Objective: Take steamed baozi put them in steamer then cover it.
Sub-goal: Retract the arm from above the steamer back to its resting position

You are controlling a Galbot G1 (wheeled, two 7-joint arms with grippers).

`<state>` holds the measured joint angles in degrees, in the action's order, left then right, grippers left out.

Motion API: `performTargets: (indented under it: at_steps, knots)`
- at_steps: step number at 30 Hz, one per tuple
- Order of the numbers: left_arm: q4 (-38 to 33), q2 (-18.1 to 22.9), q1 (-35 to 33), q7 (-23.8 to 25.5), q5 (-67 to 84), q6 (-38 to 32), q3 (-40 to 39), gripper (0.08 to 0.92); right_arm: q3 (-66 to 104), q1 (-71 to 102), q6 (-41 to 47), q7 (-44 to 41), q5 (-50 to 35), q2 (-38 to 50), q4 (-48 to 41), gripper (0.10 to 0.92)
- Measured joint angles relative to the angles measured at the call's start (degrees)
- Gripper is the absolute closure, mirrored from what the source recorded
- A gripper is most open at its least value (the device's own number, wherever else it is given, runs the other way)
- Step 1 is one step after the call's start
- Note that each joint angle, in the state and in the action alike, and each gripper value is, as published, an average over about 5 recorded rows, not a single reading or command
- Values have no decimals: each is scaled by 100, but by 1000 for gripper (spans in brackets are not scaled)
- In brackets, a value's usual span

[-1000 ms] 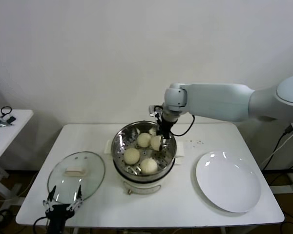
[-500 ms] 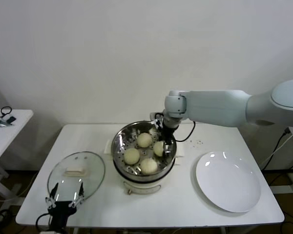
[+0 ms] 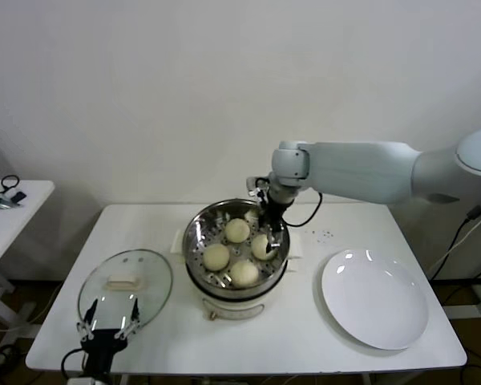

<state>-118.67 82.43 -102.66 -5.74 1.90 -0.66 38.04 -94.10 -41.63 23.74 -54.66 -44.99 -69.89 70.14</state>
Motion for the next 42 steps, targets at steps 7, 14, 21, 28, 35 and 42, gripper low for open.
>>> performTargets:
  at_steps: [7,14,21,28,35,42]
  knots:
    - [-7,1,-14,3,10,-46,1,177,224,-127,-261,44,21,391,177,203]
    - [-28,22,-69,1,27,-139,-14,177,446,-95,-909,621,-109,1036,500,203]
    - [-21,63,-62,-41,30,-203,11,177,1052,416,-1546,1413,-146,1880,988,203]
    - [0,122,8,-119,-36,-226,-13,177,2414,1659,-2112,2179,63,2751,1375,203]
    - [-50,180,33,-176,-191,-244,-4,177,4237,3328,-2547,2832,337,3333,1662,203]
    - [-95,269,108,-163,-401,-255,19,177,6387,5325,-2705,3463,585,3500,1995,203]
